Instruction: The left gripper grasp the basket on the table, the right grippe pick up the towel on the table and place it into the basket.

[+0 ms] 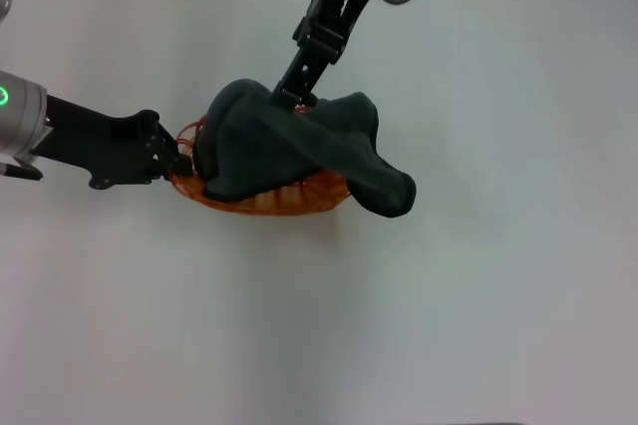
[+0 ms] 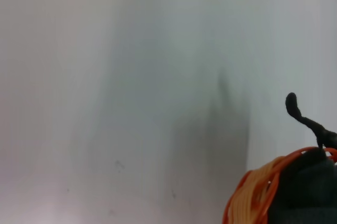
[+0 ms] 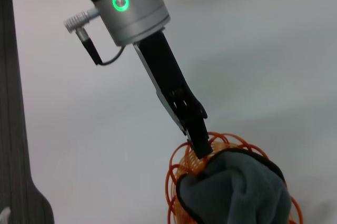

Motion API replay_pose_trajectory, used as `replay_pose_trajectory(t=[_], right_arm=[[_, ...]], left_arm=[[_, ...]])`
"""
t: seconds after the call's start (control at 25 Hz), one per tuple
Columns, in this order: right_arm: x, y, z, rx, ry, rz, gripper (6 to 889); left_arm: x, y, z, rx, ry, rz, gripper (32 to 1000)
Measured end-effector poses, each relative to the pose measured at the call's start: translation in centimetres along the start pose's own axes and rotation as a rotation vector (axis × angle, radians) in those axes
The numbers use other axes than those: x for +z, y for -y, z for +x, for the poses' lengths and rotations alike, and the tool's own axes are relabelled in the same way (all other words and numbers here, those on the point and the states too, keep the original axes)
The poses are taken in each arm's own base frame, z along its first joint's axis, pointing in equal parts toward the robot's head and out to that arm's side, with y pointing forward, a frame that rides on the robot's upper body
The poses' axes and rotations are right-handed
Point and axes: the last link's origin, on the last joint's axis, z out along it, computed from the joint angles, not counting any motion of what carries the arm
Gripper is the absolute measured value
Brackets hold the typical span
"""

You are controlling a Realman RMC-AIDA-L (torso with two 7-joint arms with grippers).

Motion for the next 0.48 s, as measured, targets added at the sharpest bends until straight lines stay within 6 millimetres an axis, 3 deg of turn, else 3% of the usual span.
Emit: replay_pose_trajectory(t=[0.48], right_arm=[[-0.80,0.11,0.13,0.011,0.025,-0.001,868]], left_arm=[[-0.02,0.06,0.00,-0.001,-0.002,0.001,89]])
